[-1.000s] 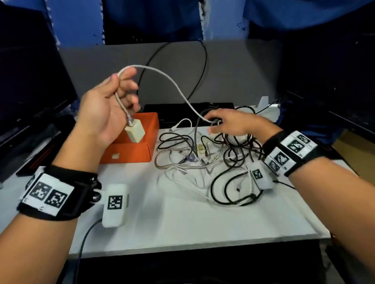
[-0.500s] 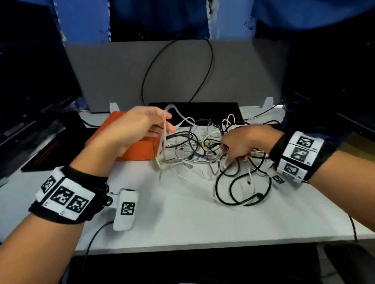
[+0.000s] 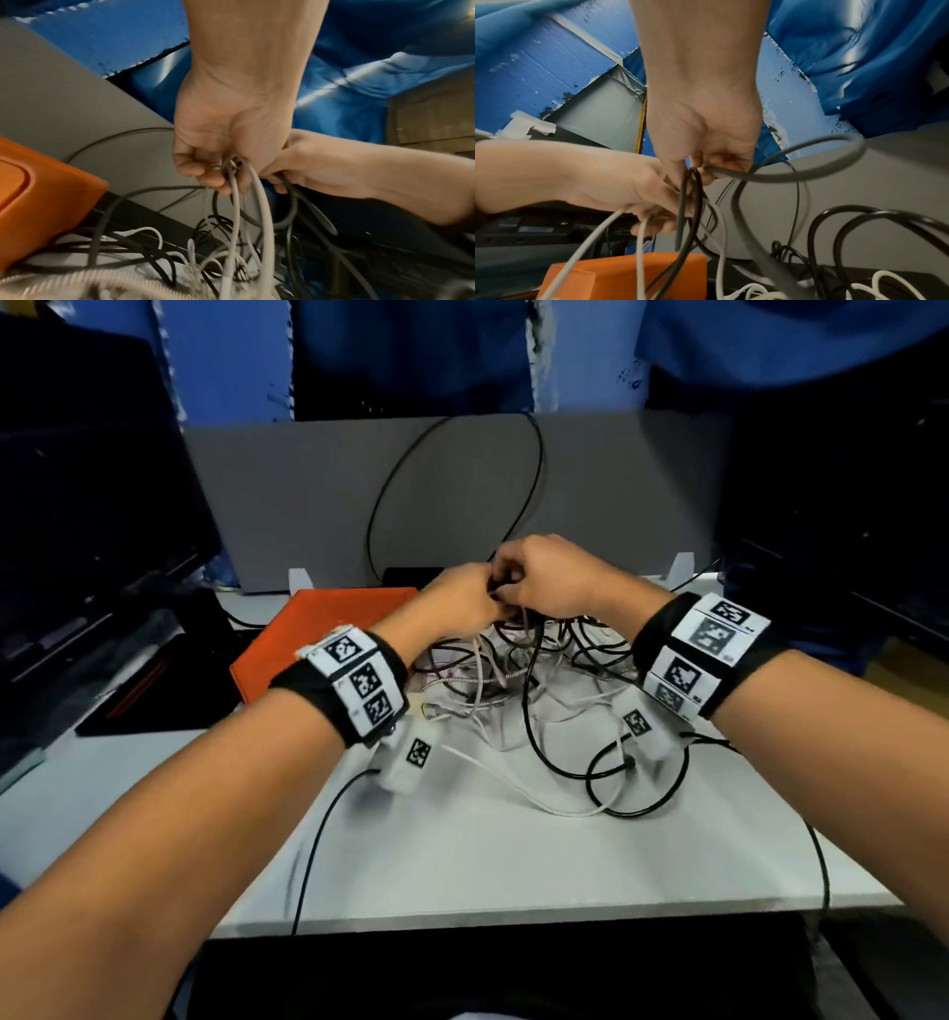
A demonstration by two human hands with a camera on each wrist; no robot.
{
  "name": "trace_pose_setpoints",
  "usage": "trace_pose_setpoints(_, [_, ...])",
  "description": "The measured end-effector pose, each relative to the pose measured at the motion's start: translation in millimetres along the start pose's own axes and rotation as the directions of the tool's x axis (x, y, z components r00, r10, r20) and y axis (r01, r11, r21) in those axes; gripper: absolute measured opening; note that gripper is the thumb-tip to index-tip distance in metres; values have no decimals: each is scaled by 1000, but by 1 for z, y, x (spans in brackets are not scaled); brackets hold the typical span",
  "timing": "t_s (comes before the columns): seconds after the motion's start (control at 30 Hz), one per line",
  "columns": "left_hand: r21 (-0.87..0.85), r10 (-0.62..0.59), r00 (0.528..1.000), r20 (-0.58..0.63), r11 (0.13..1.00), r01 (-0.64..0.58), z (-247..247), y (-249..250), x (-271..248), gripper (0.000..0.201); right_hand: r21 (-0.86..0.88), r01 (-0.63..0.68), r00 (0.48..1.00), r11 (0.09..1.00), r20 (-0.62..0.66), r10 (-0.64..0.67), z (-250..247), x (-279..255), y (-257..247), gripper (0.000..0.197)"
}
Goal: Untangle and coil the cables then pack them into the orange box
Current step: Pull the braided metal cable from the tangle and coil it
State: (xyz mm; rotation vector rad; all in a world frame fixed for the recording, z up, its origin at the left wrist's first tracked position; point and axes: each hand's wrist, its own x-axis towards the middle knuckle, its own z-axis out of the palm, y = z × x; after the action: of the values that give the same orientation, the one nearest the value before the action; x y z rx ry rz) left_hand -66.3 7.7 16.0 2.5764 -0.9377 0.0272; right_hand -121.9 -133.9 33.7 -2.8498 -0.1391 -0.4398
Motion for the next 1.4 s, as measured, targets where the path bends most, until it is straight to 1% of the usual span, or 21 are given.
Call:
trace_pose_setpoints(0.03, [-31, -25, 1000, -17, 999, 24, -1, -1, 8, 23, 38, 1, 1000, 999, -5, -1, -2, -1, 2, 21])
trace_pose_setpoints(0.1, [-127, -92, 994, -66, 988, 83, -7, -10, 24, 17, 10, -46, 999, 999, 6, 46, -7, -4, 9, 30])
trace_pose_setpoints(0.2, [-264, -225, 955, -193, 949, 171, -20, -23, 41, 5, -261, -152, 984, 953, 53, 171, -11, -13, 25, 23])
trace_pose_setpoints(0.27, [-285, -292, 923, -251, 933, 218, -23, -28, 43, 12, -310, -187, 962, 932, 135, 238, -10, -22, 33, 19])
trace_pose_setpoints(0.3, [-279, -293, 931, -218, 933, 228, -22, -29, 42, 18, -286, -195, 948, 938, 190, 255, -9, -25, 37, 20])
trace_pose_setpoints(0.4, [-270, -122, 991, 56, 954, 132, -17, -23, 30, 21, -159, -153, 935, 975, 296, 195, -3, -31, 47, 24])
trace_pose_setpoints(0.47, [-233, 14, 983, 183, 972, 29, -14, -16, 22, 21, -81, -102, 953, 991, 279, 121, -1, -32, 47, 20])
trace_pose_setpoints(0.53, [-244, 59, 984, 166, 970, -17, -15, -13, 21, 19, -51, -98, 957, 994, 268, 109, 3, -31, 47, 18])
trace_pose_setpoints(0.6, [-255, 1, 998, 58, 967, 14, -18, -16, 26, 18, -100, -177, 941, 979, 274, 199, 6, -29, 54, 19])
trace_pose_setpoints(0.7, [-5, -149, 980, -128, 989, 150, -27, -35, 31, 19, -123, -404, 903, 906, 101, 417, 5, -28, 72, 20])
trace_pose_setpoints(0.77, [227, -212, 970, -117, 945, 234, -27, -47, 29, 26, -18, -502, 864, 865, -41, 501, 0, -28, 83, 16])
trace_pose_setpoints(0.87, [339, -231, 970, -70, 910, 241, -23, -50, 28, 32, 166, -474, 861, 864, -118, 495, -8, -25, 86, 25])
trace_pose_setpoints(0.93, [244, -110, 993, -36, 963, 115, -21, -36, 31, 37, 244, -383, 897, 891, -130, 422, -13, -20, 79, 25])
trace_pose_setpoints(1.0, [-65, 30, 999, -29, 997, -32, -20, -17, 35, 44, 277, -269, 943, 922, -117, 310, -20, -13, 62, 24])
trace_pose_setpoints(1.07, [-389, 102, 994, 36, 918, -80, -18, 4, 34, 43, 265, -131, 982, 955, -95, 161, -29, -6, 40, 25])
trace_pose_setpoints(1.13, [-540, 114, 992, 58, 839, -65, -15, 12, 35, 20, 242, -21, 991, 970, -121, 52, -35, 1, 20, 24])
trace_pose_setpoints(1.17, [-570, 86, 996, 27, 820, -55, -17, 11, 36, 15, 243, -9, 989, 970, -139, 44, -37, 4, 15, 22])
trace_pose_setpoints(1.2, [-594, 24, 999, -23, 804, -33, -20, 9, 38, 21, 236, -28, 990, 971, -130, 60, -39, 5, 13, 21])
trace_pose_setpoints(1.27, [-660, -149, 978, -145, 751, 17, -32, -6, 44, 27, 108, -120, 993, 987, 22, 119, -40, 1, 19, 25])
trace_pose_setpoints(1.33, [-727, -322, 912, -254, 686, 39, -48, -32, 47, 30, -109, -204, 955, 973, 196, 222, -35, -10, 34, 25])
trace_pose_setpoints(1.4, [-749, -420, 850, -318, 661, 47, -61, -56, 45, 29, -243, -238, 939, 940, 190, 287, -29, -20, 54, 21])
